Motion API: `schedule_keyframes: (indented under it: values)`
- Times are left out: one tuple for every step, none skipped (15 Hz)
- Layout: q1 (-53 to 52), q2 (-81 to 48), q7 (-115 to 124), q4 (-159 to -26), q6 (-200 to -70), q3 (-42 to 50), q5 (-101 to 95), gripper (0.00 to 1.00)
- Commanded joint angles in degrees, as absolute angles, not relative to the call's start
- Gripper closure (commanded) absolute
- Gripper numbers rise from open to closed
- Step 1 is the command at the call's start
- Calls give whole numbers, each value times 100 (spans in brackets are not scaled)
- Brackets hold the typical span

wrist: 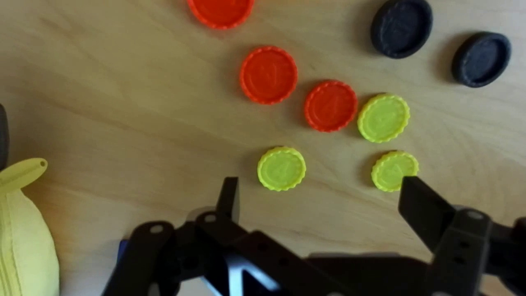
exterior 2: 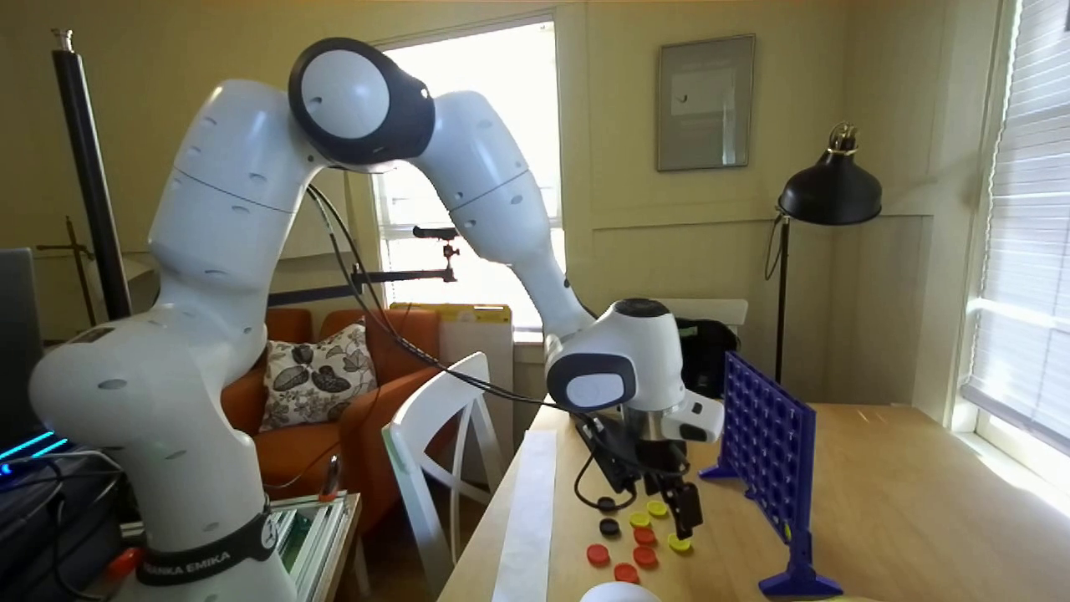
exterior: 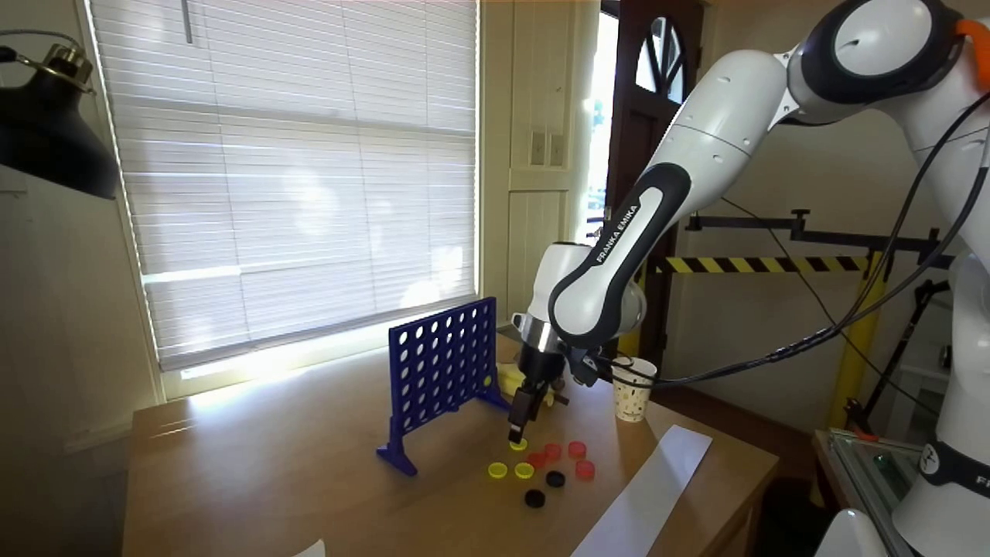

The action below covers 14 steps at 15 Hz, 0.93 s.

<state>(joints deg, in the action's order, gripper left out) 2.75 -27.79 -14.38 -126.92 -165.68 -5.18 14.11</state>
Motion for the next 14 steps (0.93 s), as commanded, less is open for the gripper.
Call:
schedule_keyframes:
  values:
    - [181, -3005, -979, -12634, -16889, -359, 949, 0]
    - [183, -3039, -924, -12623, -16929, -347, 890, 0]
    - [175, -3064, -877, -12613, -16960, -328, 833, 0]
    - [167, -3093, -835, -12597, -17001, -308, 767, 0]
    - [166, -3121, -805, -12587, -17026, -304, 723, 0]
    - [150, -3140, -767, -12578, -17048, -280, 676, 0]
    - [150, -3167, -764, -12549, -17049, -273, 630, 0]
    - [145, -3189, -751, -12532, -17060, -265, 590, 0]
    - [139, -3219, -736, -12507, -17054, -261, 559, 1]
    - [148, -3254, -741, -12472, -17051, -269, 533, 2]
    - [148, -3287, -744, -12434, -17041, -264, 505, 1]
    - [159, -3320, -751, -12395, -17023, -273, 492, 2]
    - [159, -3354, -753, -12350, -17025, -266, 474, 0]
    - [155, -3385, -749, -12314, -17024, -258, 456, 0]
